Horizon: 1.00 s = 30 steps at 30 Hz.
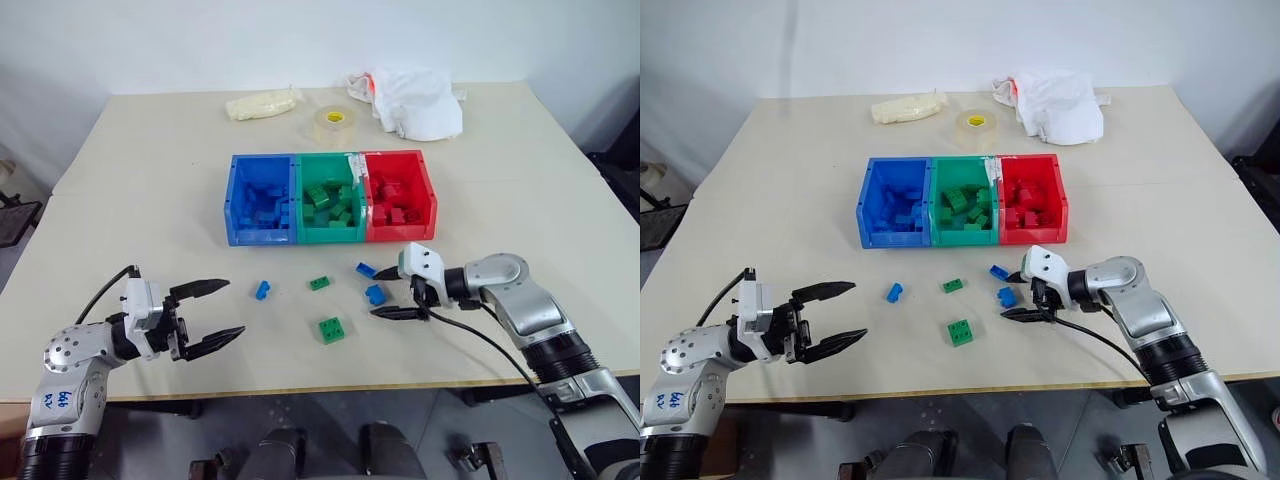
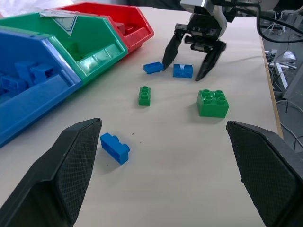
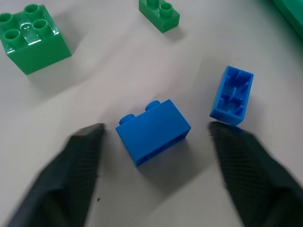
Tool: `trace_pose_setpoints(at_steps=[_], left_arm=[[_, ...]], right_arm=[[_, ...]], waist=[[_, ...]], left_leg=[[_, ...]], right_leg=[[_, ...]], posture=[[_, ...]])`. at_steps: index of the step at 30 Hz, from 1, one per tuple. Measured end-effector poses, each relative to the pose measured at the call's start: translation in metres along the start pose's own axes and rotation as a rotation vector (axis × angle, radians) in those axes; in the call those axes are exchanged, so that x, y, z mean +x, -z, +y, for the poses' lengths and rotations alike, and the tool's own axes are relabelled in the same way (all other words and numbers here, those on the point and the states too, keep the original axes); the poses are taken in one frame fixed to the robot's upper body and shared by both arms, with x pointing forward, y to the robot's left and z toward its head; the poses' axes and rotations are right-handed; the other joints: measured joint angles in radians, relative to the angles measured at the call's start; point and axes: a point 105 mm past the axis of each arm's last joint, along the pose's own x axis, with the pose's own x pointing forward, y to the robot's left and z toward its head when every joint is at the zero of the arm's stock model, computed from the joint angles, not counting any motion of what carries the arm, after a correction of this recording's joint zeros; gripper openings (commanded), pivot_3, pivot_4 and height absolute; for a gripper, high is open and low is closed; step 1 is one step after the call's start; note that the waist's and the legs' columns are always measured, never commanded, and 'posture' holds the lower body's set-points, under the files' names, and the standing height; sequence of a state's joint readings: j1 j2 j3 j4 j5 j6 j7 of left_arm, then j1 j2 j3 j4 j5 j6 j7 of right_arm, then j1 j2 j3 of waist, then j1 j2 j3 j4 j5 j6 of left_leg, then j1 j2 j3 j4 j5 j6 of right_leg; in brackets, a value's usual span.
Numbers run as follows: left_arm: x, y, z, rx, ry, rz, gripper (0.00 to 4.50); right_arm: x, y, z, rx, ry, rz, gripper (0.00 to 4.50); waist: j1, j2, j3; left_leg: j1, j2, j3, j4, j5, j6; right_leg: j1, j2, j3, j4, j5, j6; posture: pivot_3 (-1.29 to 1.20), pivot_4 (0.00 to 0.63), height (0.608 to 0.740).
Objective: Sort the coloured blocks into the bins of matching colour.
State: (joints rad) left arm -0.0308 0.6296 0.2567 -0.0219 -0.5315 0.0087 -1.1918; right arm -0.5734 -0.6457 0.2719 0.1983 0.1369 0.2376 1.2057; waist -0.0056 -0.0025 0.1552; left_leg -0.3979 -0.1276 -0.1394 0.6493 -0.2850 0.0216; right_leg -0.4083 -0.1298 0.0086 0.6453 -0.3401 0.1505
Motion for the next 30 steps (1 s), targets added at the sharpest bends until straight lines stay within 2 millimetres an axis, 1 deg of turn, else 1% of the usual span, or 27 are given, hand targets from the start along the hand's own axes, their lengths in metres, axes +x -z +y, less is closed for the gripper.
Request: trace_pose_setpoints(at_steps=[2,3,6,8,10,12,13,14,15,17,18,20,23,27,29,30], left_arm=[[0.000,-0.001,0.001,0.004,0.001,-0.002,4.50],[0.000,-0.001,0.001,0.006,0.000,-0.003,4.50],[-0.001,0.002,0.004,-0.003,-0.011,-0.003,4.50],[-0.001,0.001,0.007,0.008,-0.008,-0.012,4.50],[0.000,-0.001,0.011,0.024,-0.010,-0.026,4.50],[0.002,-0.002,0.015,0.035,-0.018,-0.045,4.50],[0.002,-0.001,0.016,0.032,-0.024,-0.049,4.50],[0.003,-0.001,0.017,0.035,-0.023,-0.052,4.50],[0.003,-0.001,0.018,0.036,-0.026,-0.054,4.50],[0.004,-0.001,0.021,0.039,-0.031,-0.058,4.50],[0.004,-0.001,0.022,0.042,-0.031,-0.060,4.50],[0.008,-0.002,0.022,0.051,-0.024,-0.070,4.50],[0.011,-0.002,0.024,0.056,-0.022,-0.077,4.50],[0.012,-0.001,0.025,0.063,-0.025,-0.076,4.50],[0.013,-0.002,0.025,0.067,-0.031,-0.076,4.50],[0.014,-0.002,0.025,0.070,-0.034,-0.079,4.50]], right_arm=[[0.001,0.000,0.002,-0.001,-0.003,-0.003,1.87],[0.001,-0.001,0.002,-0.003,-0.001,-0.005,1.64],[0.001,-0.002,0.004,-0.006,0.013,-0.010,1.64],[0.000,-0.003,0.004,0.005,0.024,-0.013,1.64],[-0.001,-0.010,0.003,0.001,0.041,-0.027,1.64],[-0.005,-0.026,-0.005,0.002,0.084,-0.068,1.64],[-0.006,-0.041,-0.013,-0.008,0.118,-0.105,1.64],[-0.008,-0.052,-0.018,-0.022,0.136,-0.130,1.64],[-0.009,-0.071,-0.026,-0.047,0.160,-0.159,1.64],[-0.008,-0.094,-0.034,-0.079,0.174,-0.200,1.64],[-0.003,-0.109,-0.039,-0.086,0.177,-0.230,1.64],[0.006,-0.124,-0.045,-0.093,0.176,-0.257,1.64],[0.033,-0.147,-0.059,-0.096,0.187,-0.296,1.64],[0.063,-0.176,-0.076,-0.107,0.232,-0.338,1.64],[0.079,-0.197,-0.079,-0.127,0.247,-0.365,1.64],[0.085,-0.203,-0.078,-0.135,0.247,-0.377,1.64]], waist=[[0.001,0.000,0.000],[0.001,0.000,0.000],[0.001,0.000,0.000],[0.002,0.000,0.000],[0.002,0.000,0.000],[0.000,0.000,0.000],[-0.004,0.000,0.000],[-0.007,0.000,0.000],[-0.010,0.000,0.000],[-0.012,0.000,0.000],[-0.018,0.000,0.000],[-0.022,0.000,0.000],[-0.031,0.000,0.000],[-0.046,0.000,0.000],[-0.056,0.000,0.000],[-0.059,0.000,0.000]], left_leg=[[0.000,0.000,0.000,0.000,0.000,0.000],[0.000,0.000,0.000,0.000,0.000,0.000],[0.000,0.000,0.000,0.000,0.000,0.000],[0.000,0.000,0.000,0.000,0.000,0.000],[0.000,0.000,0.000,0.000,0.000,0.000],[0.000,0.000,0.000,0.000,0.000,0.000],[0.000,0.000,0.001,0.000,0.000,0.000],[0.000,0.000,0.001,0.000,0.000,0.000],[0.000,0.001,0.001,-0.001,0.000,0.000],[0.000,0.001,0.000,-0.001,0.000,-0.001],[0.000,0.000,0.000,-0.001,0.000,-0.001],[0.000,0.000,0.000,-0.001,0.000,0.000],[0.000,0.000,0.001,-0.001,0.000,-0.001],[0.000,0.000,0.000,-0.001,-0.001,-0.001],[0.001,0.000,-0.001,-0.002,-0.001,-0.002],[0.001,0.000,-0.002,-0.003,-0.001,-0.002]], right_leg=[[0.000,0.000,0.000,0.000,0.000,0.000],[0.000,0.000,0.000,0.000,0.000,0.000],[0.000,0.000,0.000,0.000,0.000,0.000],[0.000,0.000,0.000,0.000,0.000,0.000],[0.000,0.000,0.000,0.000,0.000,0.000],[0.000,0.000,0.000,0.000,0.000,0.000],[-0.001,0.000,0.000,0.000,0.000,0.000],[-0.001,0.000,0.000,0.000,0.000,0.000],[-0.001,0.000,0.000,0.001,0.000,0.000],[-0.001,0.000,0.000,0.001,0.000,0.000],[-0.001,0.000,-0.001,0.001,0.000,0.000],[-0.001,0.000,-0.001,0.002,0.000,0.000],[-0.003,0.000,-0.001,0.008,0.000,0.000],[-0.005,0.000,-0.003,0.012,0.000,0.000],[-0.005,0.000,-0.003,0.014,0.000,0.000],[-0.005,0.000,-0.003,0.014,0.000,0.000]], posture=[[0.00,0.150,0.740],[0.00,0.150,0.740],[0.00,0.150,0.740],[0.00,0.150,0.740],[0.00,0.150,0.740],[0.00,0.150,0.740],[0.00,0.150,0.740],[0.00,0.150,0.740],[0.00,0.150,0.740],[0.00,0.150,0.740],[0.00,0.150,0.740],[0.00,0.150,0.740],[0.00,0.150,0.740],[0.00,0.150,0.740],[0.00,0.150,0.740],[0.00,0.150,0.740]])
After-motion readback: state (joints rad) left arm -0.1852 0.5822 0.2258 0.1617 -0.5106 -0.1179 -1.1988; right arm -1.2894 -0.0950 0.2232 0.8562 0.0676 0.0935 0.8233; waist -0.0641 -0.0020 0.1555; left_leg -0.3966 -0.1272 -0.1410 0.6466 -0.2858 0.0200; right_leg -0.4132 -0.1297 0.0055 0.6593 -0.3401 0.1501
